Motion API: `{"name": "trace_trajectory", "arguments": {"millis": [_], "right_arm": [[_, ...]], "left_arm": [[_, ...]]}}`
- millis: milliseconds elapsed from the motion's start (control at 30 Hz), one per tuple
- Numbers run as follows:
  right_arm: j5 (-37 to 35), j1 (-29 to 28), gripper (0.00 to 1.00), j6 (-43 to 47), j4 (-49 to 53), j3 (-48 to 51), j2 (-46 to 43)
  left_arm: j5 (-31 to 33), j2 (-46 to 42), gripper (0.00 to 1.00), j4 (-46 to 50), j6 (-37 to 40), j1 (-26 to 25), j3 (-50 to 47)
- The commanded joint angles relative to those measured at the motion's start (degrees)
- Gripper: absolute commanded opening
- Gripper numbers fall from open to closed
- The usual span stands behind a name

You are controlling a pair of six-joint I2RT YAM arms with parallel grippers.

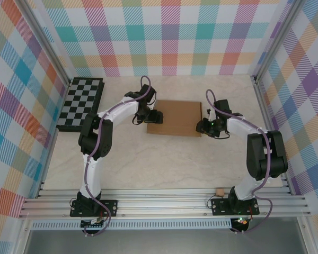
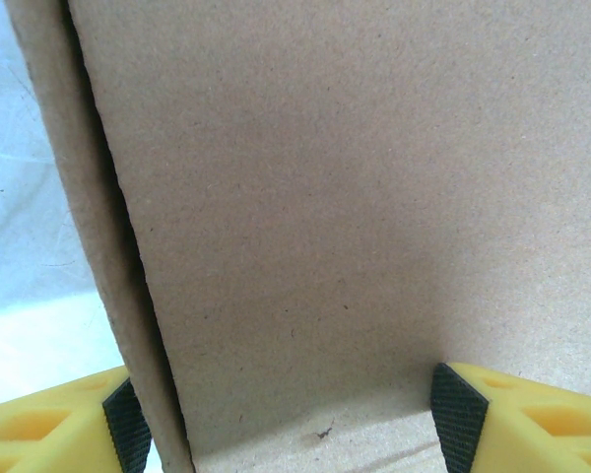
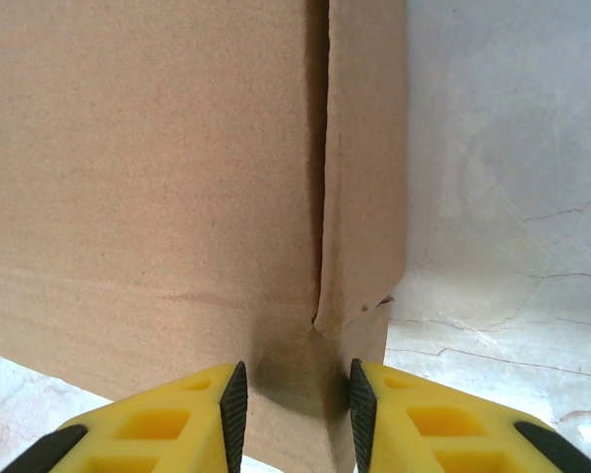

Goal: Fold the paper box

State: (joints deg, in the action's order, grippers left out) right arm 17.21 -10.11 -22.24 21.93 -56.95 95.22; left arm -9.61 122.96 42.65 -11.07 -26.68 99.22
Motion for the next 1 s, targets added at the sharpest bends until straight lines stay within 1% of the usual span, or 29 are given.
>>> {"name": "trace_trajectory", "arguments": {"millis": [0,267,467,700,967], "right_arm": [[1.6,-0.1,0.35,-0.1,-0.1,0.5,-0.4],[0.9,-0.1,0.34,1.0,-2.4,0.7,1.5],[0.1,-0.1,0.30,0.9,-3.3,2.4,0.7],[-2.9,-0.1,0.32,1.5,-1.0,4.1,-1.8],[-1.9,-0.1,0.32,1.5,-2.0,4.9,-1.9]], "left_arm": [[2.3,4.0,0.75,4.2,0.9,0.9,-1.0],[2.4,3.7,0.75,4.3,0.7,0.9,-1.1],[2.5,3.8,0.75,4.4,0.9,0.9,-1.0],[2.7,4.0,0.75,4.5,1.1,0.9,-0.7],[2.5,4.1,0.75,4.3,0.8,0.9,-1.0]]}}
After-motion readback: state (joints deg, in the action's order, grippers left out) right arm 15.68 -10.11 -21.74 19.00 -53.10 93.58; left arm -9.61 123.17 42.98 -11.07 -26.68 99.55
